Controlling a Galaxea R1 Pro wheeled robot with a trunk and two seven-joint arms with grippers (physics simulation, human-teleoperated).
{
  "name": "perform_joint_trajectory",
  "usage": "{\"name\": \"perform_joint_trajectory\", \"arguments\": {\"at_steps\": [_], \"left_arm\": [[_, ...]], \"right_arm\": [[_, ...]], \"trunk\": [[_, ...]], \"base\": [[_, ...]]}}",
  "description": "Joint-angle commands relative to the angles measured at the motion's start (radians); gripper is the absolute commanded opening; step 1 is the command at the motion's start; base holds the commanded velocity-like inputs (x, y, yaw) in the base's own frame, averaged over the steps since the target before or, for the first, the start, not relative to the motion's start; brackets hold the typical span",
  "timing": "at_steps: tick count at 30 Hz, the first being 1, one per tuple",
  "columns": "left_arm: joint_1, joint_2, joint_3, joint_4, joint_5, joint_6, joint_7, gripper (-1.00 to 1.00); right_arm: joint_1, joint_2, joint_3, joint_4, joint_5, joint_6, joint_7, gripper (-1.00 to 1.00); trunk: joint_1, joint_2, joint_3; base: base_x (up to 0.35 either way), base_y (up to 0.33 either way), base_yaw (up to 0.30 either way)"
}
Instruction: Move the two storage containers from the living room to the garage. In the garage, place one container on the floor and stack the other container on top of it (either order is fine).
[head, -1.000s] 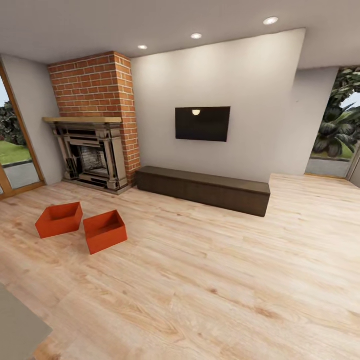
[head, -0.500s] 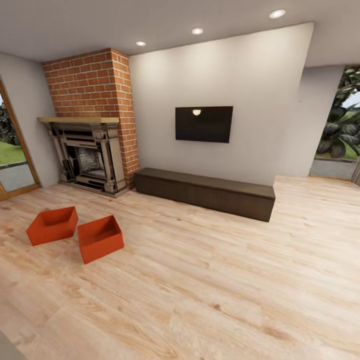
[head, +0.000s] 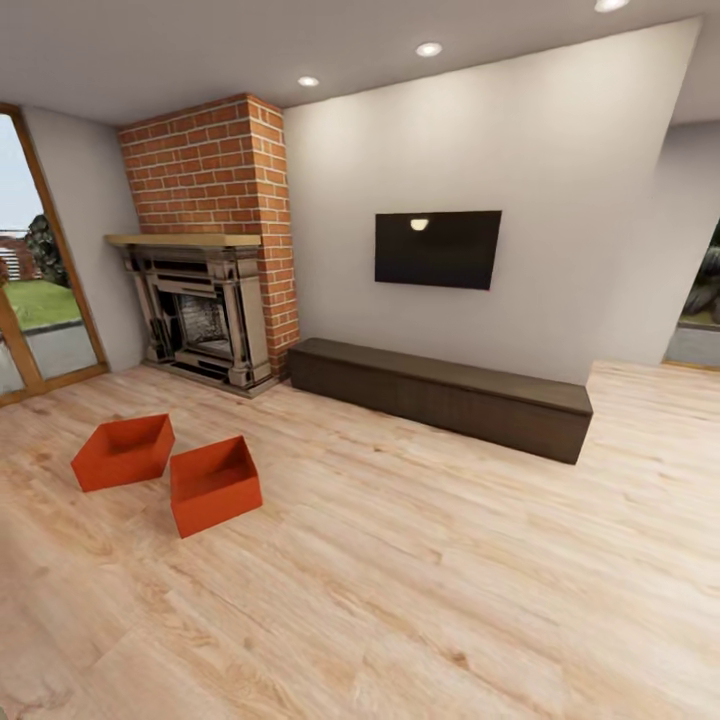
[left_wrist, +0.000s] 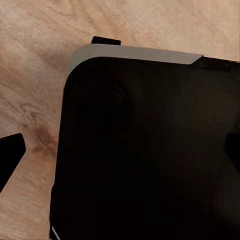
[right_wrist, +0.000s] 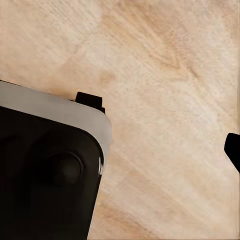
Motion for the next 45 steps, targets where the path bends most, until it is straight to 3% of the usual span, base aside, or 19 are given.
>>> {"name": "perform_joint_trajectory", "arguments": {"at_steps": [1,45], "left_arm": [[0.000,0.000,0.001,-0.001,0.007,-0.002,0.000,1.00],[0.000,0.000,0.000,0.000,0.007,0.006,0.000,1.00]], "right_arm": [[-0.001,0.000,0.009,0.003,-0.010,-0.006,-0.001,1.00],[-0.001,0.000,-0.002,0.003,-0.018,-0.006,-0.001,1.00]], "trunk": [[0.001,0.000,-0.001],[0.001,0.000,-0.001]], "base": [[0.323,0.000,0.268],[0.323,0.000,0.270]]}}
